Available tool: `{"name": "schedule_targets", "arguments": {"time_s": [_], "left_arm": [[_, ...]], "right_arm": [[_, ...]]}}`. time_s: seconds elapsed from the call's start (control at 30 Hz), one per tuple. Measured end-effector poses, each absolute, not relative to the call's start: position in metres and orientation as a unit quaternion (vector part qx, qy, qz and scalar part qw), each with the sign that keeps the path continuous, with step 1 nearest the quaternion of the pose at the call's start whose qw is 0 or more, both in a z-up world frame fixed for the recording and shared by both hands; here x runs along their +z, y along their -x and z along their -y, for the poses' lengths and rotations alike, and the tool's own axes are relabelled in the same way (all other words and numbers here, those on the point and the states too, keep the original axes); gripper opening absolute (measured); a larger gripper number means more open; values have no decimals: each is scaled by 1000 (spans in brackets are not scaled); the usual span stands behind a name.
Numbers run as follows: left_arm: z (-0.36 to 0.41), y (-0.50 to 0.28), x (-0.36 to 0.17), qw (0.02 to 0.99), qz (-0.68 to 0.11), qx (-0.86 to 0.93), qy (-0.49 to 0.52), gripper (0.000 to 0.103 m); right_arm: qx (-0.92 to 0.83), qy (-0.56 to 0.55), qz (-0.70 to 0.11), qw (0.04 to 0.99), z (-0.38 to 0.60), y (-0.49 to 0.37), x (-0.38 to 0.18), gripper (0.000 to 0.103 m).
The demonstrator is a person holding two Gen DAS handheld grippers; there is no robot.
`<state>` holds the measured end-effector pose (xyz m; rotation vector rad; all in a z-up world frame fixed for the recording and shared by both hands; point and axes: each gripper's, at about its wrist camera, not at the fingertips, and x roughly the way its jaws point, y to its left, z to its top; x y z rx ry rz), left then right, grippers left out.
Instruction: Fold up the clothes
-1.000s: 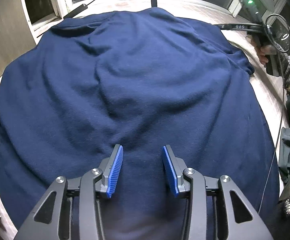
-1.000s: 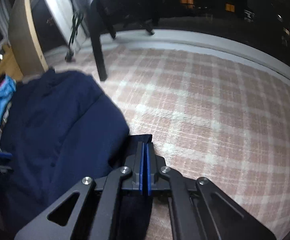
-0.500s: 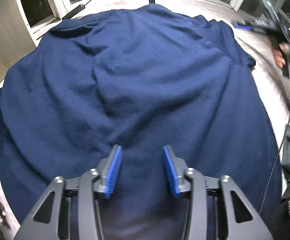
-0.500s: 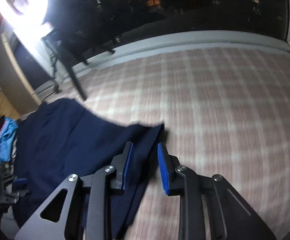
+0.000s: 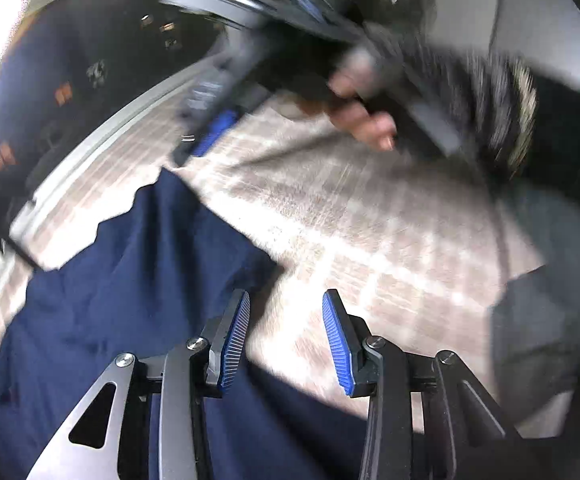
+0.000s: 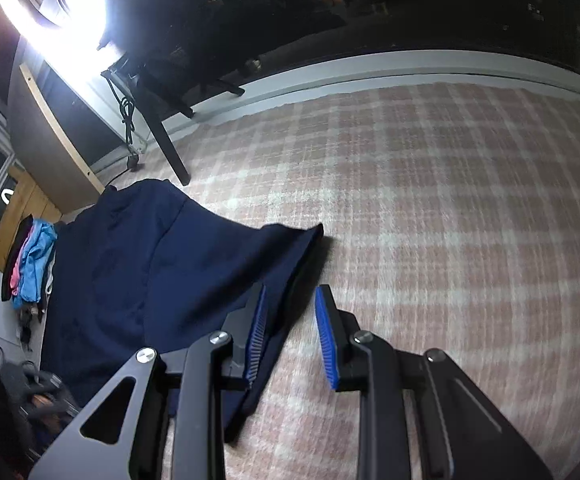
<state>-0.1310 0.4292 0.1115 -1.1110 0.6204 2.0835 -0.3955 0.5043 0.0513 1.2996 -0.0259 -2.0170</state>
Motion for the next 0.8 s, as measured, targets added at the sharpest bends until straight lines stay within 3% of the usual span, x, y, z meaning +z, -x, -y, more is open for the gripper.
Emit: {"name": "schedule_targets", "arguments": {"time_s": [0.13,0.17,0.23,0.33,0.37,0.4,0.43,0.5,0.67,0.73,0.8], "left_arm": [[-435,145,88,327,-256,799,436,37],[-433,146,87,326,-249,802,434,33],[-429,153,84,323,-230,806,439,10],[-422,166,83,341,-175,802,458,7],[-416,169,87,354,-142,797,468,7],[-407,170,93,370,-104,793,473,6],[-398,171,100,384,-67,792,471,6],[-383,173,110,403,-12,788,466,7],[-388,177,94,381,-57,778,497,12],[-392,171,92,377,-74,778,497,24],[-397,158,98,369,-111,795,468,44]], "right_arm": [[-786,-500,17,364,-501,411,41,25],[-784,-501,17,365,-498,415,37,25],[-780,-506,13,367,-491,423,28,25],[-774,-507,11,379,-481,430,24,24],[-768,-509,12,389,-478,431,24,22],[-766,-508,8,395,-475,430,25,3],[-766,-505,2,398,-472,429,27,3],[-771,-499,-3,395,-472,431,29,2],[-776,-504,-23,379,-471,434,23,3],[-776,-504,-24,379,-472,435,23,5],[-773,-514,-11,371,-477,438,24,13]]}}
